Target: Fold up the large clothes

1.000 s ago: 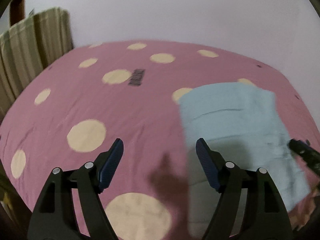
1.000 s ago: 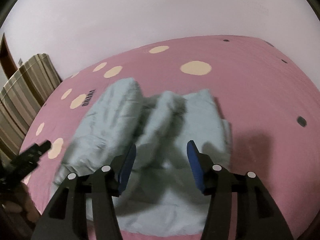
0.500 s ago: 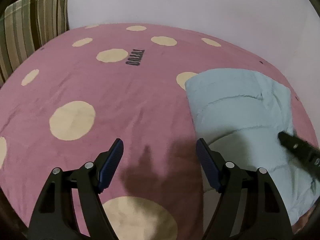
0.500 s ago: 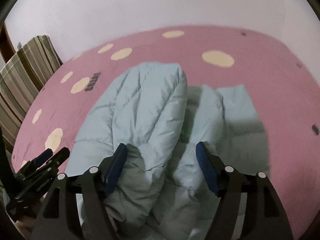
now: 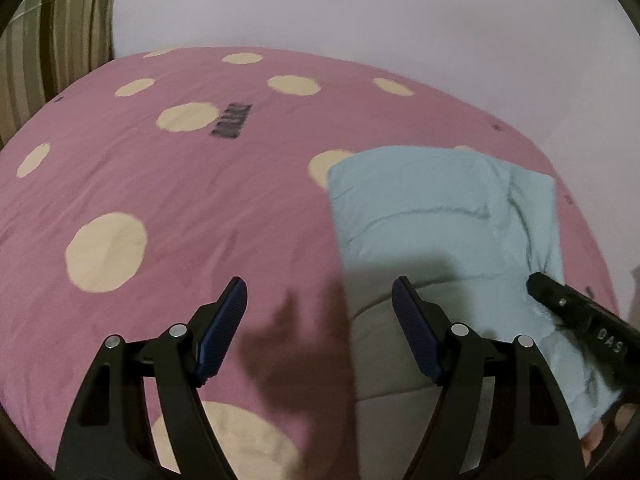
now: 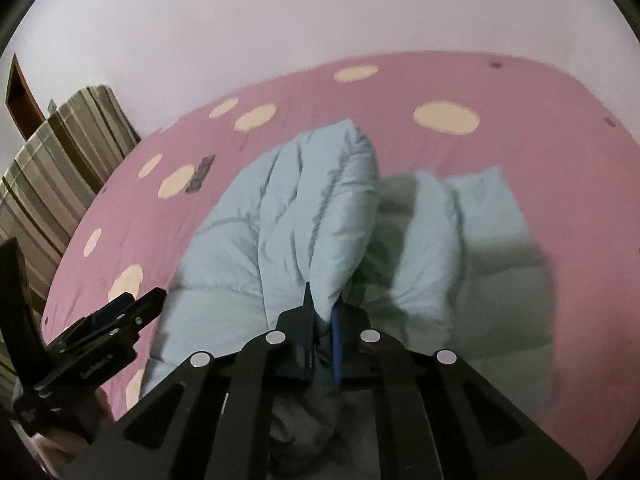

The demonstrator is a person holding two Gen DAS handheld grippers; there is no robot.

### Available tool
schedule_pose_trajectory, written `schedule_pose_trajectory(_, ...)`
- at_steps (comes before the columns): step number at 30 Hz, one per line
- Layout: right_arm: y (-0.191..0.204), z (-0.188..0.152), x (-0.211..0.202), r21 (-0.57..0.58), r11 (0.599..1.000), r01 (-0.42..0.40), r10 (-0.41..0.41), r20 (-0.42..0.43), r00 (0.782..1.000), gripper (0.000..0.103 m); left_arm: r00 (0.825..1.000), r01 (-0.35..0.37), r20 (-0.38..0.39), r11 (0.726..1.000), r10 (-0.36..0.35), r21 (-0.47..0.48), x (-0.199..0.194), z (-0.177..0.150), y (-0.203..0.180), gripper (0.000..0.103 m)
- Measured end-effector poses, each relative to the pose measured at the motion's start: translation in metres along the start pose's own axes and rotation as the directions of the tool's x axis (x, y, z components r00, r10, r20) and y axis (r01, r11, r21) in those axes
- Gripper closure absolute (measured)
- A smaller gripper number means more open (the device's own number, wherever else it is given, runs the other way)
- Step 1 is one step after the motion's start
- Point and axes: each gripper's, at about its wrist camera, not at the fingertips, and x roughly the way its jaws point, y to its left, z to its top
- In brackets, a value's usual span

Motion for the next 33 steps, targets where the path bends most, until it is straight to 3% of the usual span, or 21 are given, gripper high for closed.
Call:
schedule_pose_trajectory(5, -0.022, 0.005, -0.020, 0.000, 0.999, 0.048, -0.048, 0.048, 0.998, 0.097, 0.997, 0.082, 0.005, 0.996, -0.082, 0.031, -0.004, 0.010, -0.034, 0.025)
schedule_pose_trajectory(8, -0.043, 0.001, -0.023, 0.021, 0.997, 0.075, -0.076, 0.051, 0.996, 0.097, 0.995, 0.096, -0.016, 0.993, -0.095, 0.074, 0.003, 0.005, -0.058, 0.025)
schedule_pose_trajectory(17, -0.100, -0.025, 0.002, 0.104, 0.990, 0.097, -0.095, -0.016, 0.995, 0.097, 0.994, 0.032, -0.106, 0.978, -0.010, 0.206, 0.043, -0.025, -0.110, 0.024)
schedule_pose_trajectory(33, -0.112, -0.044, 0.038, 0.078, 0.993, 0.093, -0.092, -0.024, 0.995, 0.097, 0.991, -0.030, -0.120, 0.970, 0.060, 0.241, 0.077, -0.042, -0.121, 0.024)
